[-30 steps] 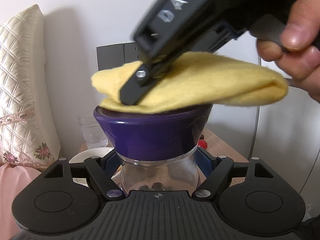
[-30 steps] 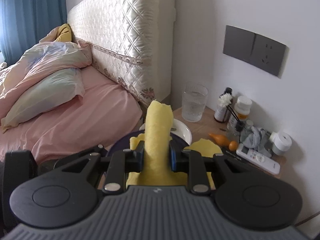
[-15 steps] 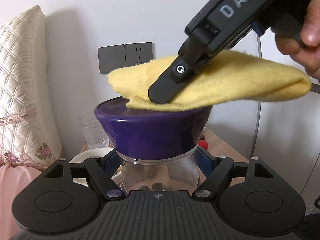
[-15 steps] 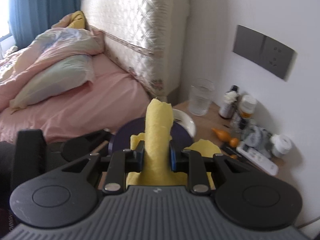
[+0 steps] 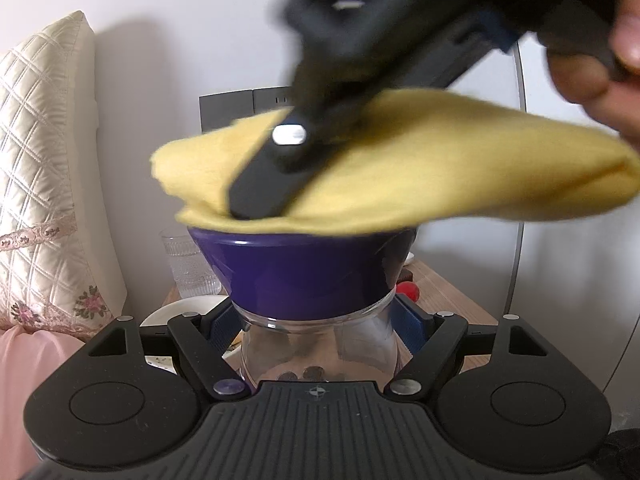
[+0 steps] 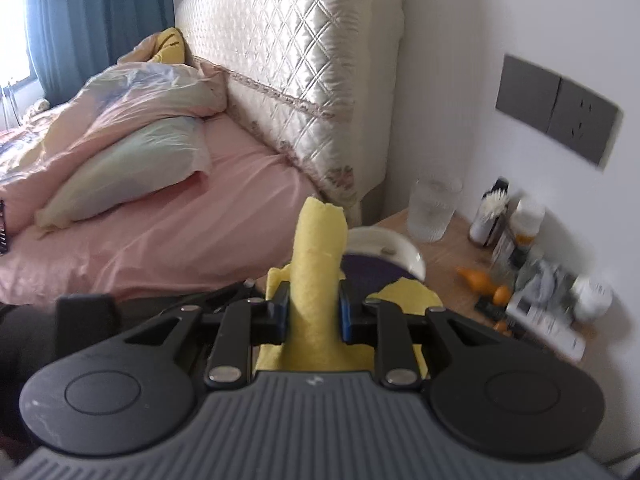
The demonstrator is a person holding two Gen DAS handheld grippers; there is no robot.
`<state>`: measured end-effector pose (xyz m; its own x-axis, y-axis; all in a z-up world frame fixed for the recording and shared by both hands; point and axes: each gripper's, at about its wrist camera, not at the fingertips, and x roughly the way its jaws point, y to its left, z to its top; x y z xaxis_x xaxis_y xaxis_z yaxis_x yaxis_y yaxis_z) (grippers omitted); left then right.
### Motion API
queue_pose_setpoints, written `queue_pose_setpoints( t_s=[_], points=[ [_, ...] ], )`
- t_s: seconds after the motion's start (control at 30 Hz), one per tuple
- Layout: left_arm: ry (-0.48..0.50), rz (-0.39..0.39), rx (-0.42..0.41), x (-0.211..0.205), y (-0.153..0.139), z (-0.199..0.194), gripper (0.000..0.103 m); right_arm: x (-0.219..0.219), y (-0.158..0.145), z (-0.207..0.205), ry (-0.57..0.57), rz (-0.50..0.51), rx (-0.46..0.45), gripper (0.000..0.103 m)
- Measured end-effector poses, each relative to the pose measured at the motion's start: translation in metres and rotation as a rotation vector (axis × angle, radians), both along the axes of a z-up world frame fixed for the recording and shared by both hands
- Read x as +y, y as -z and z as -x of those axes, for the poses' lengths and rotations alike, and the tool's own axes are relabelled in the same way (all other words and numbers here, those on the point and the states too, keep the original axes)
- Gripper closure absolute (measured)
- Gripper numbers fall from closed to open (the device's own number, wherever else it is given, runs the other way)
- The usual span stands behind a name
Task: Clean container
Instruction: 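Wipe the purple lid's top with the cloth in the right gripper, then lower the jar onto the nightstand with the left gripper while the right gripper sets down the cloth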
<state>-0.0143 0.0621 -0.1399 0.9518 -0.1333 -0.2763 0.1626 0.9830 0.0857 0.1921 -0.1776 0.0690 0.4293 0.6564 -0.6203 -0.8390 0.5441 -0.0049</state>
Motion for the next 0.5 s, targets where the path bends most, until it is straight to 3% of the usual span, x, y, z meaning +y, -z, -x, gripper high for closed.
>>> queue_pose_setpoints(
  t_s=[0.33,0.5],
  points=[
    [-0.002,0.004,0.001,0.031,0.012,0.015,0.021,-0.005,0.002,-0.017,0.092,-0.019,-0.021,0.079],
    [-0.002,0.001,0.004,0.047,0.018,0.023,0.021,0.008,0.003,-0.006,0.057,-0.027,-0.025,0.078]
  ],
)
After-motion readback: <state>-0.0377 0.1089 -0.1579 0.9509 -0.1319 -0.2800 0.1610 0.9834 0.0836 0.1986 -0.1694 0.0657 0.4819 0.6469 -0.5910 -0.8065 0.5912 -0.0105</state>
